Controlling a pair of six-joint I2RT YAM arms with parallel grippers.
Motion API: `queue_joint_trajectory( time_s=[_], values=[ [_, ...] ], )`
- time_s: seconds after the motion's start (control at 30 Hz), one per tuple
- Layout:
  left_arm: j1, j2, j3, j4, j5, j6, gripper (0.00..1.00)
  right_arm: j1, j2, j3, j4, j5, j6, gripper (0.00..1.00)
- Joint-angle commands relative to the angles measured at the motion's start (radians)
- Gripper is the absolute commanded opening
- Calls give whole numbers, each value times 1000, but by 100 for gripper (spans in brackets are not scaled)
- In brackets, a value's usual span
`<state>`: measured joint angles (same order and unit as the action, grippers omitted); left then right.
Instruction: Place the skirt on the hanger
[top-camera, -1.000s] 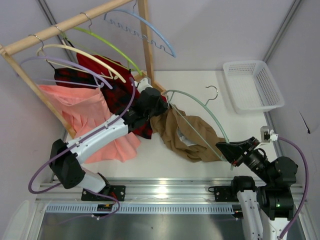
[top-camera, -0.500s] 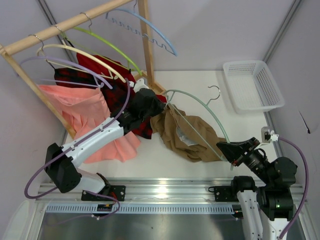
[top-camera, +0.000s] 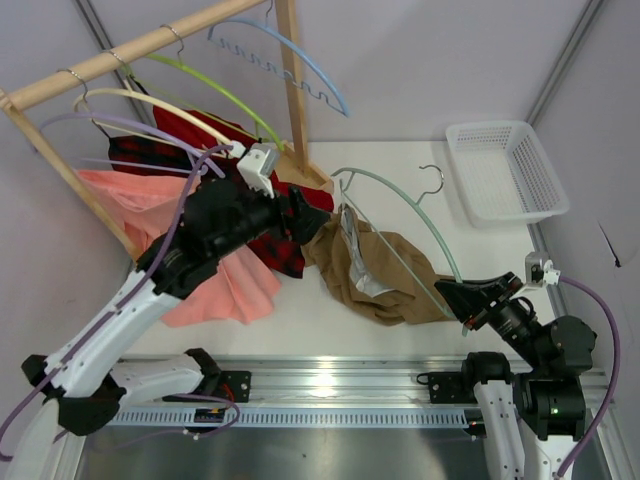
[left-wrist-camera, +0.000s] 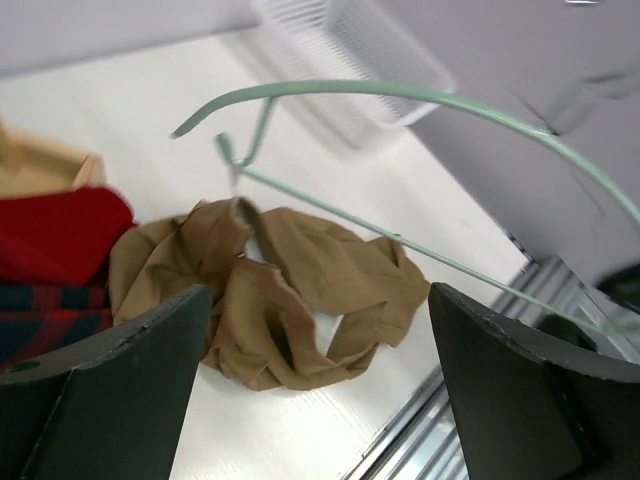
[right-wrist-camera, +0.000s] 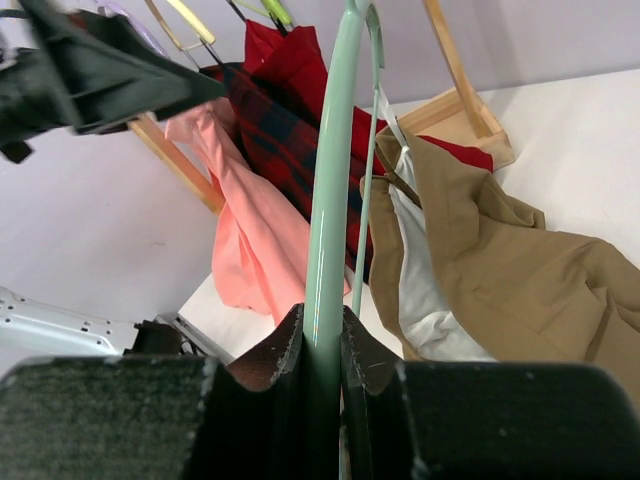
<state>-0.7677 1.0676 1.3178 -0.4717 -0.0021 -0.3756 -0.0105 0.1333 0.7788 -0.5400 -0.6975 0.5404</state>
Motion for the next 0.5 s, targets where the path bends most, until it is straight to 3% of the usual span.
queue_joint_trajectory(
  time_s=[0.0, 0.13, 0.27, 0.47],
  values=[
    [-71, -14, 43, -18, 140, 164, 95, -5, 0, 8, 143, -11, -22, 0],
    [-183, 40, 49, 40, 70, 245, 95, -8, -3, 8, 138, -28, -30, 0],
    [-220, 83, 38, 166, 48, 293, 95, -13, 0, 14, 132, -51, -39, 0],
    [-248, 109, 63, 226, -4, 645, 96, -17, 6, 50, 57, -63, -88, 0]
  ],
)
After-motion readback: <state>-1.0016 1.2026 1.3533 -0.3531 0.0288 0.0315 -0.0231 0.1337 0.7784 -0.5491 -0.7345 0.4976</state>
